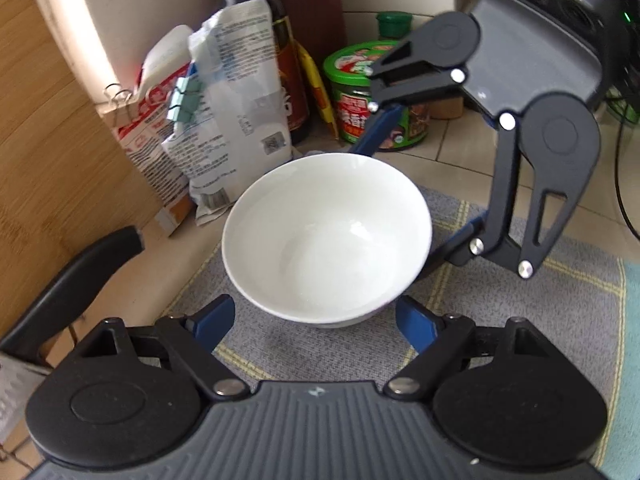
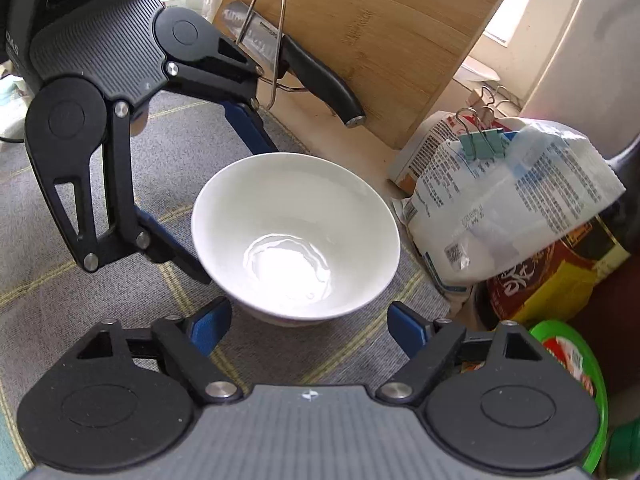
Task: Organize plates and bowls
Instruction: 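Grip the floral bowl rim with the right tool while the left tool grips its opposite rim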
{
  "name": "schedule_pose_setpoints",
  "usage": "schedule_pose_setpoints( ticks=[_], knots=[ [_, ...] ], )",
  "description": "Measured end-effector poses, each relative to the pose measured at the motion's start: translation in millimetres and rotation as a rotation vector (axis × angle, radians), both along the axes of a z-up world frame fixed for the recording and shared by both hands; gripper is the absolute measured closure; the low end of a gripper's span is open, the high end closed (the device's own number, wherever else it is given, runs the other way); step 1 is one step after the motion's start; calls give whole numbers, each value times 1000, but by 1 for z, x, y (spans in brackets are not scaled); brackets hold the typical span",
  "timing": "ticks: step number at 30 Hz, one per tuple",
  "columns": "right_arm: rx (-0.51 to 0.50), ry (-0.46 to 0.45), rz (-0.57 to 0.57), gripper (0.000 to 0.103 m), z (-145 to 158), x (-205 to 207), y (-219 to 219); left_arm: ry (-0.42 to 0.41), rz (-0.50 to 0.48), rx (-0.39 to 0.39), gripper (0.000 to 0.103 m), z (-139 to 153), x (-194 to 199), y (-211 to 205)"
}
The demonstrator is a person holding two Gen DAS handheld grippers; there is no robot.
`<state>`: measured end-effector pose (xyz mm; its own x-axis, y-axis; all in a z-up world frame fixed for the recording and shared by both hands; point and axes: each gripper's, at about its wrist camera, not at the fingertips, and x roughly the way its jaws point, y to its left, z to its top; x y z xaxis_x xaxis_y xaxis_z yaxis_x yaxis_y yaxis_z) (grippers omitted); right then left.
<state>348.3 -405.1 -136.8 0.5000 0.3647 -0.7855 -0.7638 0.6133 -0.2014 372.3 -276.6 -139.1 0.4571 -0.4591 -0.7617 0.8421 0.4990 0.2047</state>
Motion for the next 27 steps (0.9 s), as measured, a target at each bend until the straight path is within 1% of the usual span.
schedule_pose_setpoints(
  ticks=[5,9,12,18,23,27],
  knots=[
    [-16,3,53,17,2,1,1,-20,-55,5,18,1,2,-2],
    [-21,6,70,17,2,3,2,-29,-84,14,18,3,4,-3],
    [-22,1,77,20,4,1,4,-31,-91,12,19,3,5,-3],
    [-8,4,66,20,8,-4,4,-38,-90,1,19,6,0,1],
    [-23,-31,73,20,18,-14,9,-52,-81,-2,19,14,-8,3],
    [-24,-41,79,20,28,-25,12,-63,-77,-3,19,22,-19,6]
  ],
)
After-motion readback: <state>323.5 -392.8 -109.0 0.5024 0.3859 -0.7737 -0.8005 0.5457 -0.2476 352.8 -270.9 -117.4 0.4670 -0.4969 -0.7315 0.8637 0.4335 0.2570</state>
